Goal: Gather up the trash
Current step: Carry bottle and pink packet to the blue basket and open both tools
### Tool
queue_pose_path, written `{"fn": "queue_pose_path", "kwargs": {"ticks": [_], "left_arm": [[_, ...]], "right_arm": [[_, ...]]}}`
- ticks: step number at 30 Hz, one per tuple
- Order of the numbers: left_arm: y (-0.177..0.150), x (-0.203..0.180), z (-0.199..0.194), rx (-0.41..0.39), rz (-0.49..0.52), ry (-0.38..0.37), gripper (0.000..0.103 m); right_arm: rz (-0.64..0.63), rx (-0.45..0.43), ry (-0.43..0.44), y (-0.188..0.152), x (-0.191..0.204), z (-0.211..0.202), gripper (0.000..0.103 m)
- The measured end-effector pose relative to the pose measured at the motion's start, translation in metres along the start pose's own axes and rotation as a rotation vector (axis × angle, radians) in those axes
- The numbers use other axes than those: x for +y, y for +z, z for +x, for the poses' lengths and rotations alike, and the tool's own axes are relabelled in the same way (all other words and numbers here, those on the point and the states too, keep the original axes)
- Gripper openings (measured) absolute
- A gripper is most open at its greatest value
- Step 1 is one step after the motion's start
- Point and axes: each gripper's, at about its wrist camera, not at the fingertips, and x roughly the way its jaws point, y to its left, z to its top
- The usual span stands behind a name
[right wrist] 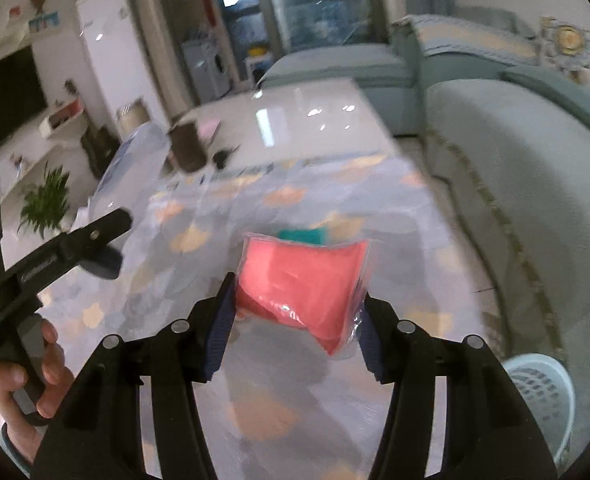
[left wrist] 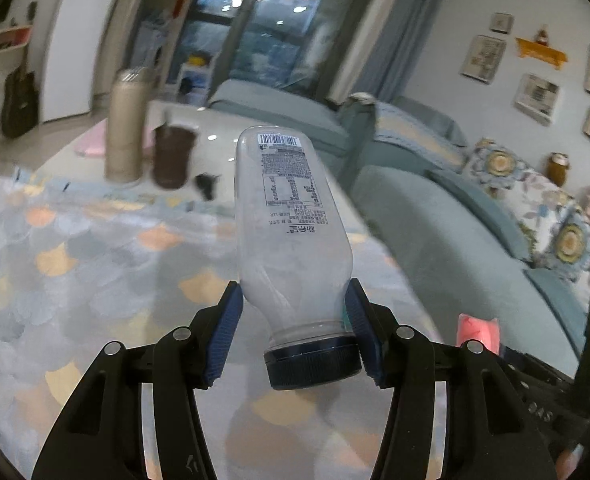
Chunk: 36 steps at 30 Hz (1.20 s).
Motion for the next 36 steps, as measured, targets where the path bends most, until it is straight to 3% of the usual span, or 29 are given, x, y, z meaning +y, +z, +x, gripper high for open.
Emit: {"fn": "queue_pose_path", "kwargs": {"ticks": [9,16,21,28,32,36], "left_arm": [[-0.014,-0.108,-0.039,-0.007,0.133,-0.143,0.051],[-0.059,-0.185,-0.031,0.082,0.213,-0.257,0.051],[-0.106,-0.231,-0.012,0.170,0.304,-0.309,0.051],[-0.161,-0.259,0.024,0.312,0.383,-0.322,0.052],[-0.172,-0.257,0.039,0.380,0.371,-0.343,0.052],[-0.177,-0.255,0.046,0.398,0.380,-0.334,0.053]], "right_arm": [[0.168,-0.065,-0.129,-0.027,-0.089,-0.103,0.051],[0.280,-0.065,-0.262,-0.065,-0.160,-0.142,0.051],[0.361,0.000,-0.326,-0.091,-0.204,-0.147,0.051],[0.483,0.114,-0.384,-0.123,-0.253,-0.142,0.052],[0.517,0.160,-0.401,-0.136,-0.266,-0.139,0.054],[0.524,0.180,-0.399,-0.137,-0.265,-0.135,0.054]]}}
